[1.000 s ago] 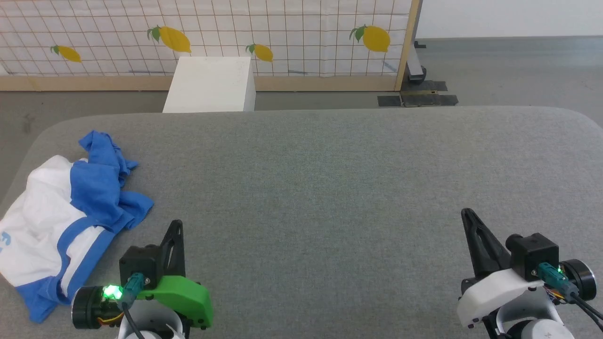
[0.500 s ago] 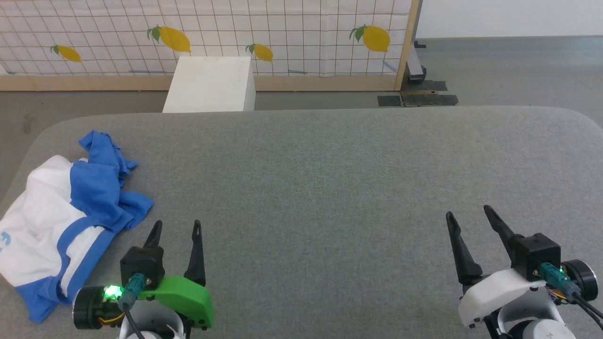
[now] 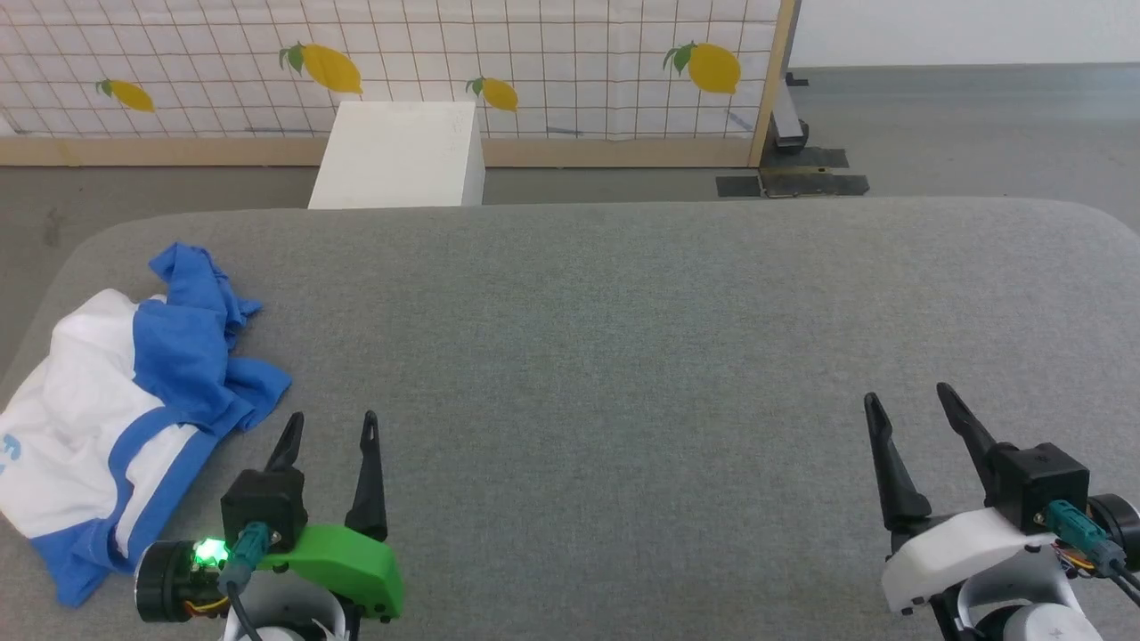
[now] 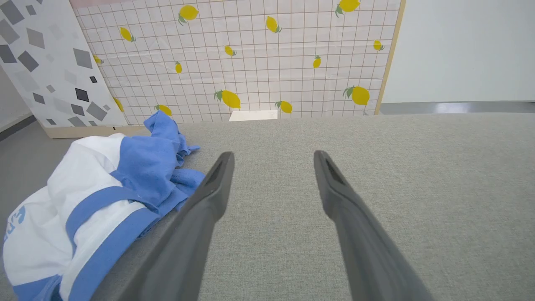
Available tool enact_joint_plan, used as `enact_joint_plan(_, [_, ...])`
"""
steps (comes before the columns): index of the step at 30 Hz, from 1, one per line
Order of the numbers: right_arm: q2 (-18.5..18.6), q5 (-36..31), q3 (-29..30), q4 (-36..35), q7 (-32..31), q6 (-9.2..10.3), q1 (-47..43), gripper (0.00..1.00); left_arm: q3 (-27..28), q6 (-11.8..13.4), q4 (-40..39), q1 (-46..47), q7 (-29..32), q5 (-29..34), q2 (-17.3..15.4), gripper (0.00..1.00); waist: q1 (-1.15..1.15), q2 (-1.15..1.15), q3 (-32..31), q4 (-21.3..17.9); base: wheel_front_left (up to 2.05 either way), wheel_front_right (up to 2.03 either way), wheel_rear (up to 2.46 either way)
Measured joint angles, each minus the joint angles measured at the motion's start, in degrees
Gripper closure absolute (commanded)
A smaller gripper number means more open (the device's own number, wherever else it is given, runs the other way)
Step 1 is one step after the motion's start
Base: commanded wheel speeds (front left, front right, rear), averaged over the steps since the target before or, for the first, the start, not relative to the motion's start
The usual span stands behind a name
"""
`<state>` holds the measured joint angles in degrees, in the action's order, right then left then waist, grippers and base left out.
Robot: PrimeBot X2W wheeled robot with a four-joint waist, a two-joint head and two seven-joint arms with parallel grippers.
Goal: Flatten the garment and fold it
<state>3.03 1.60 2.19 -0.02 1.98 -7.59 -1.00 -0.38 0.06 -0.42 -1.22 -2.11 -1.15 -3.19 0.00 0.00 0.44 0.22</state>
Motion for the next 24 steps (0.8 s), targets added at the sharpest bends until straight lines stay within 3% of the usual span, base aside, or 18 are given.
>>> enact_joint_plan(24, [0.0, 0.0, 1.3, 0.3, 2.8, 0.0, 0.0, 0.0, -0.3, 0.6, -0.5, -0.8, -2.8, -1.0, 0.0, 0.0, 0.0, 0.0, 0.8, 5.2, 0.0, 0.0, 0.0])
